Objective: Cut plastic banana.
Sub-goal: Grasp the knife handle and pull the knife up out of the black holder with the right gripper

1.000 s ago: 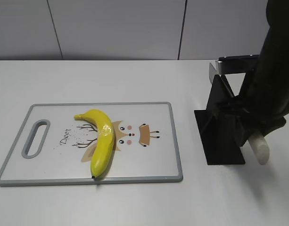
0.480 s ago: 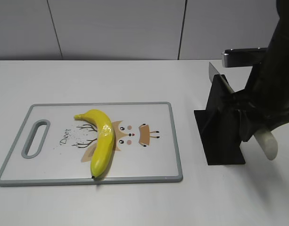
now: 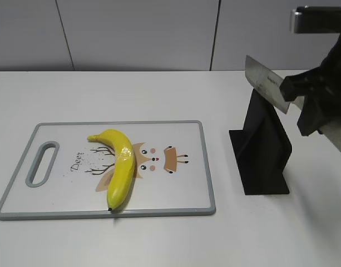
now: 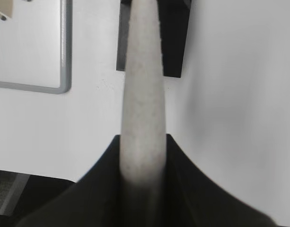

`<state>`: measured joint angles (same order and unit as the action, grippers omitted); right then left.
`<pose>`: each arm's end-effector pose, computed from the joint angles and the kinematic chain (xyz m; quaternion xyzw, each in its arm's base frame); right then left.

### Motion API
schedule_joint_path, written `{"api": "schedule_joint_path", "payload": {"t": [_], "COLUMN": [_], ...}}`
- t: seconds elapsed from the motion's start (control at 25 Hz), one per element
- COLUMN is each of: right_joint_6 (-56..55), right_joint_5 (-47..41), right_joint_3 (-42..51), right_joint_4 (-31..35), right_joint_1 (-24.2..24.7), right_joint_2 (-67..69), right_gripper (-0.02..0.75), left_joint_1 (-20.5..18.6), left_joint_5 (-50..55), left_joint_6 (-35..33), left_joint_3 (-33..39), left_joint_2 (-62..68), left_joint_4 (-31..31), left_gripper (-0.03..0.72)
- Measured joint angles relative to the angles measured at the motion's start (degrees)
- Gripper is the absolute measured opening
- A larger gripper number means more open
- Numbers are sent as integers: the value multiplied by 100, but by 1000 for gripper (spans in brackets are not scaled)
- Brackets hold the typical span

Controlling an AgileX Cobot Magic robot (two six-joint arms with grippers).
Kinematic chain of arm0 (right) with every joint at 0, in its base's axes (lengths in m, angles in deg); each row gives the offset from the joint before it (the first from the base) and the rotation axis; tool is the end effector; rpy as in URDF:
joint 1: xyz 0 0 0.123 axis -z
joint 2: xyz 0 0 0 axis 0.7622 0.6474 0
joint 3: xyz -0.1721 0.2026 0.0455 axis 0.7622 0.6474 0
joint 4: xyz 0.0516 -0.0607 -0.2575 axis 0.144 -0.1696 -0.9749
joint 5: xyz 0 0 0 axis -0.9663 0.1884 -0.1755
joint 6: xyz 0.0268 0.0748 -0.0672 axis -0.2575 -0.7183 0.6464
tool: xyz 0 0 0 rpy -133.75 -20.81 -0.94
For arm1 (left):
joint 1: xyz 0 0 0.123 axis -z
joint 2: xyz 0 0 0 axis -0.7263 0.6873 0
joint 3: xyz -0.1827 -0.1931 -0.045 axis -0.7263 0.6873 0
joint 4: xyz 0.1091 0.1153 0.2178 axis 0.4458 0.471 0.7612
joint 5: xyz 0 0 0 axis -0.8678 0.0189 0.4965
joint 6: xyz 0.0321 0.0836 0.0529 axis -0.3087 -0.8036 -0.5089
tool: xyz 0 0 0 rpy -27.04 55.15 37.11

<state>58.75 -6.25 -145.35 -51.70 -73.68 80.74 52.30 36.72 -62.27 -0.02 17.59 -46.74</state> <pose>0.2687 0.1205 0.2534 -0.0614 0.9904 0.0463 0.1153 0.0403 0.0011 0.2681 0.1136 0.8586 0.0444 0.4979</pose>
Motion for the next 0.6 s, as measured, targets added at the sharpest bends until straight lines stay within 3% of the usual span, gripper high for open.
{"api": "schedule_joint_path", "payload": {"t": [0.24,0.6], "right_joint_6": [941,4192], "right_joint_5": [-6,420], "right_joint_3": [-163,-180], "right_joint_4": [120,1513], "right_joint_1": [0,0], "right_joint_2": [-391,-397], "right_gripper": [160,160], "left_joint_1": [0,0], "left_joint_5": [0,0], "left_joint_6": [0,0], "left_joint_3": [0,0], "left_joint_2": [0,0], "left_joint_4": [0,0], "left_gripper": [519,509]}}
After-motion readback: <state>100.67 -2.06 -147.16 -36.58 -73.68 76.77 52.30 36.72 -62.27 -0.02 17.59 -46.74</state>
